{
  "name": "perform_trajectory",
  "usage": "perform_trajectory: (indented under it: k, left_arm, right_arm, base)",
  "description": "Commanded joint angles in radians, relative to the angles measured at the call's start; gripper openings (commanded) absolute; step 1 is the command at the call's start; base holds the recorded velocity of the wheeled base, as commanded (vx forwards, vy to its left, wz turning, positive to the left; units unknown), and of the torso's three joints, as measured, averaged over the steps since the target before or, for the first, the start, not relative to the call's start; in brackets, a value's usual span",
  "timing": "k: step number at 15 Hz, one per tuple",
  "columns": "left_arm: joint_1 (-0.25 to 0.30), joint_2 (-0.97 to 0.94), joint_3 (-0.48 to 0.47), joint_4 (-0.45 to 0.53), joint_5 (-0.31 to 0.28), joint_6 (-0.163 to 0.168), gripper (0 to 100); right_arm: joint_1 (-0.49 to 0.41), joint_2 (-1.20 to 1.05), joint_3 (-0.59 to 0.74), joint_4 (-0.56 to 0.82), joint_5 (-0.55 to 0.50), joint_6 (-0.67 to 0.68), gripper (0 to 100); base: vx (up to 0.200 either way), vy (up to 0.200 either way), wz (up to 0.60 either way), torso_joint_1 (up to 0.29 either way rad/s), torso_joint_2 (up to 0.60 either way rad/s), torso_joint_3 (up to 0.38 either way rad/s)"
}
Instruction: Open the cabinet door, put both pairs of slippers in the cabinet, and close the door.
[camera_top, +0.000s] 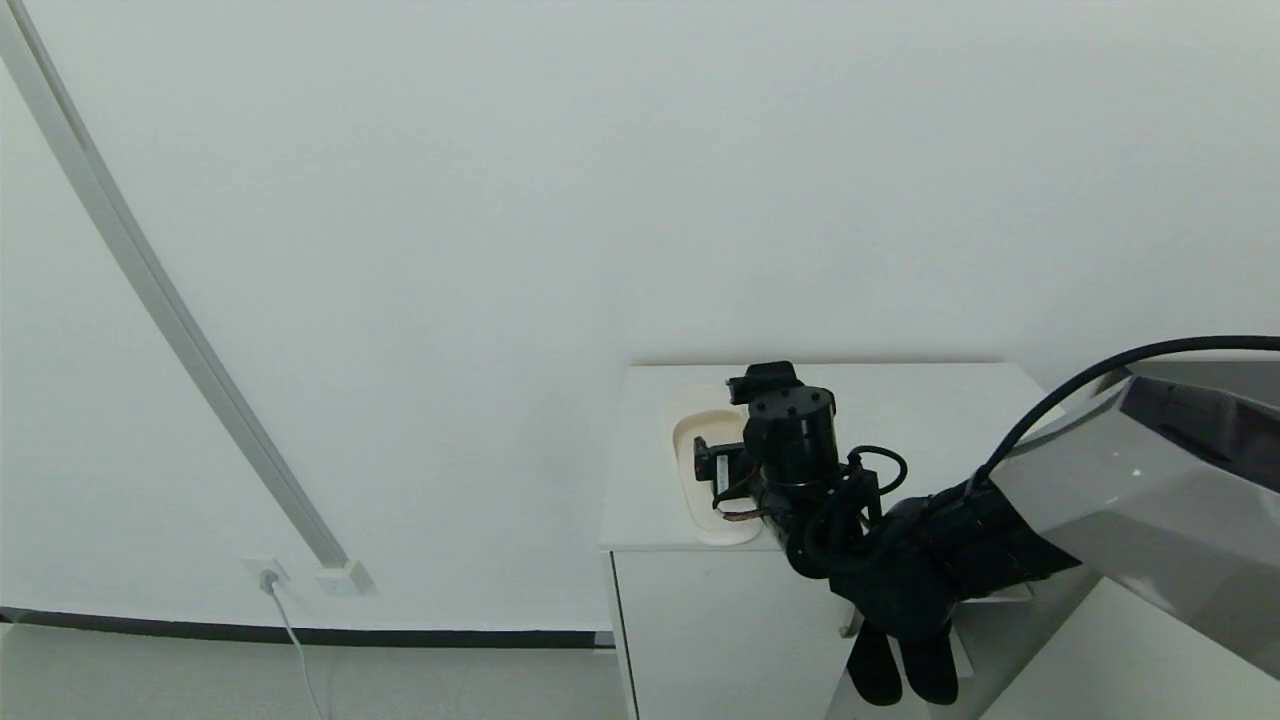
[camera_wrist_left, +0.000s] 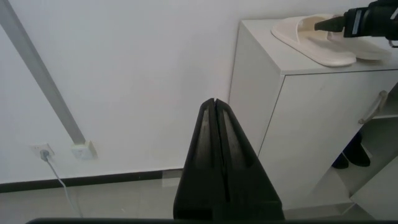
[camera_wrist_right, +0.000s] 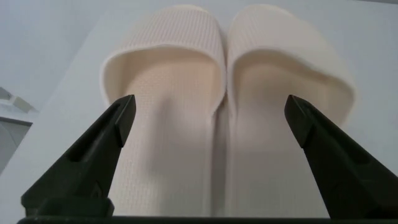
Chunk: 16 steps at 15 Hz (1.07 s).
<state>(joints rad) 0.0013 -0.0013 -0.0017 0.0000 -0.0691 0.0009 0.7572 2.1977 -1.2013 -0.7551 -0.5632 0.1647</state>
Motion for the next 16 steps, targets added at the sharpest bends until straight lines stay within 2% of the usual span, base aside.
perform_trajectory:
  k: [1,7,16]
  left_arm:
    - [0.000,0.001,0.000,0.000,0.000,0.001,0]
    - [0.000,0.001,0.000,-0.002,0.000,0.001,0]
    - [0.000,0.001,0.000,0.000,0.000,-0.001,0]
  right_arm:
    - [-0.018,0.056,-0.046,0.011,0.005,-0.001,100]
    - [-0.045,0.097,-0.189,0.099,0.039,-0.001,100]
    - [-0.088,0.151,-0.258,0.106,0.077,0.003,100]
  base:
    - [0.000,0.000,0.00,0.000,0.00,0.000]
    - [0.000,0.000,0.00,0.000,0.00,0.000]
    - [0.000,0.000,0.00,0.000,0.00,0.000]
